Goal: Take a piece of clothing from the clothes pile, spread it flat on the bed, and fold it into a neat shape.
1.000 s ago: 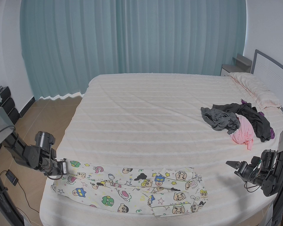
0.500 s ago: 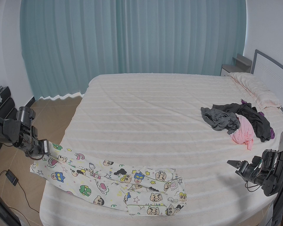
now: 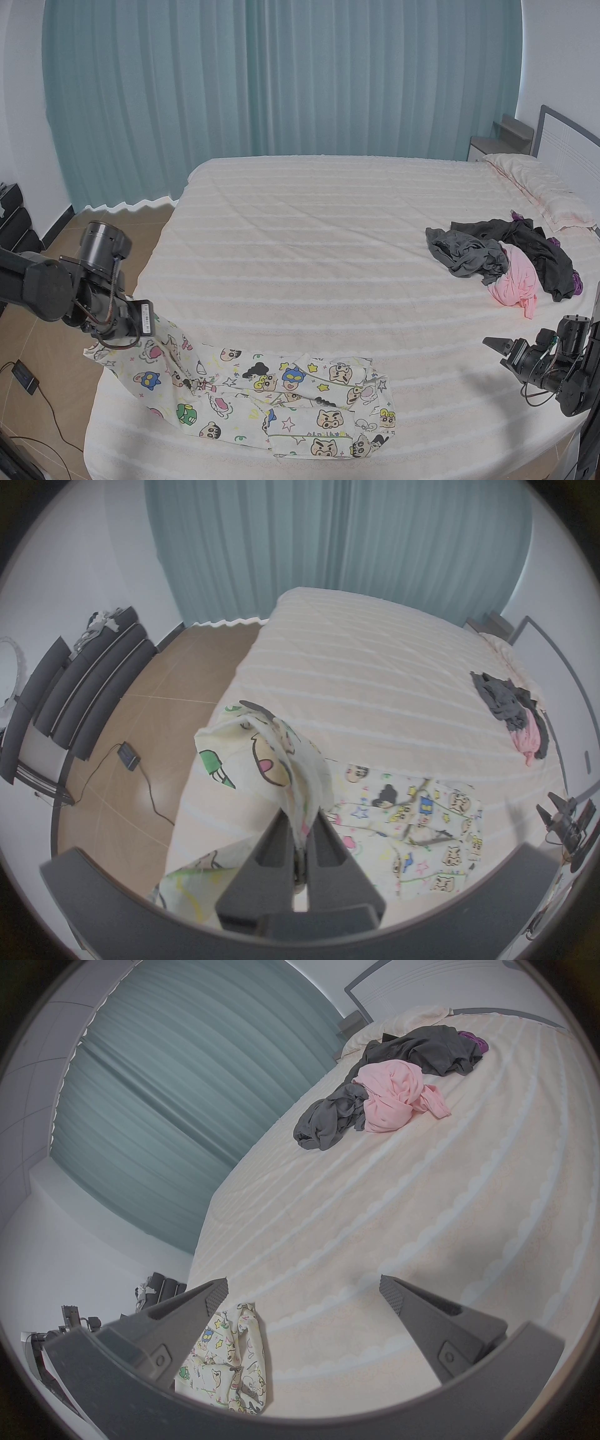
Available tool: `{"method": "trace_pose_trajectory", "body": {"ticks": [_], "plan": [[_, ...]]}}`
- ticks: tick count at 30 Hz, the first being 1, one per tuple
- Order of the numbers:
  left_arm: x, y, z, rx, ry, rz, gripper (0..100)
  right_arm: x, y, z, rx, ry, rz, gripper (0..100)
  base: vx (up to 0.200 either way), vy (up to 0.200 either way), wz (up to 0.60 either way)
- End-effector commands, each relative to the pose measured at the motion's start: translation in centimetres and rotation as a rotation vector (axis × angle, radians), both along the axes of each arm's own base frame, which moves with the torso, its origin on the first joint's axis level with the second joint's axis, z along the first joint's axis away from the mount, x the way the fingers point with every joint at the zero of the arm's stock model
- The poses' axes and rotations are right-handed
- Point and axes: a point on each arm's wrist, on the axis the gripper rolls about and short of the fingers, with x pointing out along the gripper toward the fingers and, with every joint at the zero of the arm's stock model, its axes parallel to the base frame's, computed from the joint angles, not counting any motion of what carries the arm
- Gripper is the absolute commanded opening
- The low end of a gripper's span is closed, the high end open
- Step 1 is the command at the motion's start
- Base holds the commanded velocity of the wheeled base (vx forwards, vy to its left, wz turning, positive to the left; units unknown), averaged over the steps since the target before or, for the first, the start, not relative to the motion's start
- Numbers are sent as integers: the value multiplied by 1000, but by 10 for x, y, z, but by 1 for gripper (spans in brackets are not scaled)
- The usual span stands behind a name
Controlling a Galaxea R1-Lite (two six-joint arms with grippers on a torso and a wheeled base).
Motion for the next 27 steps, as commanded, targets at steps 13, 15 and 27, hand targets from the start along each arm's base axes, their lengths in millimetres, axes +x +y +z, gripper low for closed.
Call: {"method": "trace_pose_trajectory", "body": {"ticks": [13,15,27], "plan": [[-10,-177,-32,-131,16,-203,0,-4,1,-1,4,14,2,100,0,0,0],[-10,-189,-35,-153,19,-207,0,-4,1,-2,5,17,2,100,0,0,0],[-17,-213,-29,-275,15,-281,0,-4,1,-3,4,20,3,100,0,0,0]]}}
